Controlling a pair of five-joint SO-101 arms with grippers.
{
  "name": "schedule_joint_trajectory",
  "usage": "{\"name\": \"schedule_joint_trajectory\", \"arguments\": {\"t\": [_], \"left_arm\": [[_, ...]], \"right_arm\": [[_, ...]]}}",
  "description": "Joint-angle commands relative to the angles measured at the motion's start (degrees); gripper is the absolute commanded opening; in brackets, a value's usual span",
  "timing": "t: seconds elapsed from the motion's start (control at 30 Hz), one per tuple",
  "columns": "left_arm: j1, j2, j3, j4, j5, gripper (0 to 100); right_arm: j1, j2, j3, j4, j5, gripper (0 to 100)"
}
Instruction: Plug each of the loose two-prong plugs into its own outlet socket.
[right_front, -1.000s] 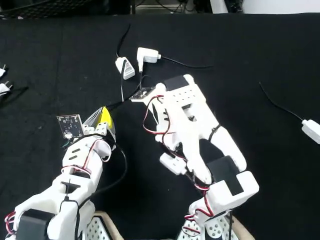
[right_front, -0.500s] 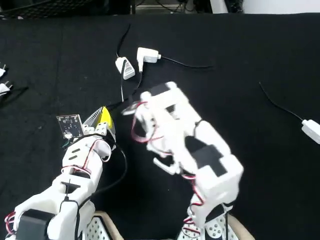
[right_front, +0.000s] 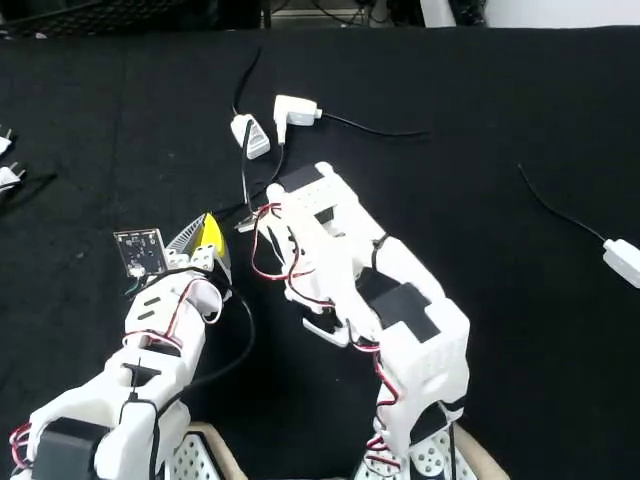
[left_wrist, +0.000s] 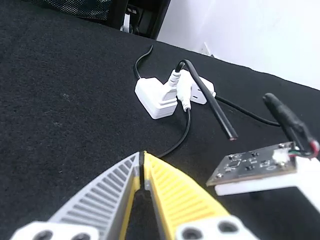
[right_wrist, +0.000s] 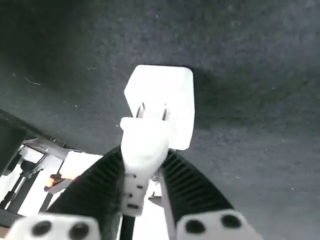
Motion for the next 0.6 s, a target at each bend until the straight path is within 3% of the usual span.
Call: {"name": "schedule_joint_trajectory", "arguments": {"t": [0.0, 0.13, 0.57], "left_arm": [[0.2, -0.3, 0.8, 0.2, -0.1, 3], [0.2, -0.3, 0.8, 0.2, -0.1, 3], [0.2, -0.3, 0.8, 0.2, -0.1, 3]], "right_arm": [[-1.1, -1.5, -1.8, 1.3, -0.4, 17.2], [-1.1, -5.2, -0.3, 1.3, -0.3, 24.4], [-1.1, -19.1, 3.7, -1.0, -3.3, 22.3]]}}
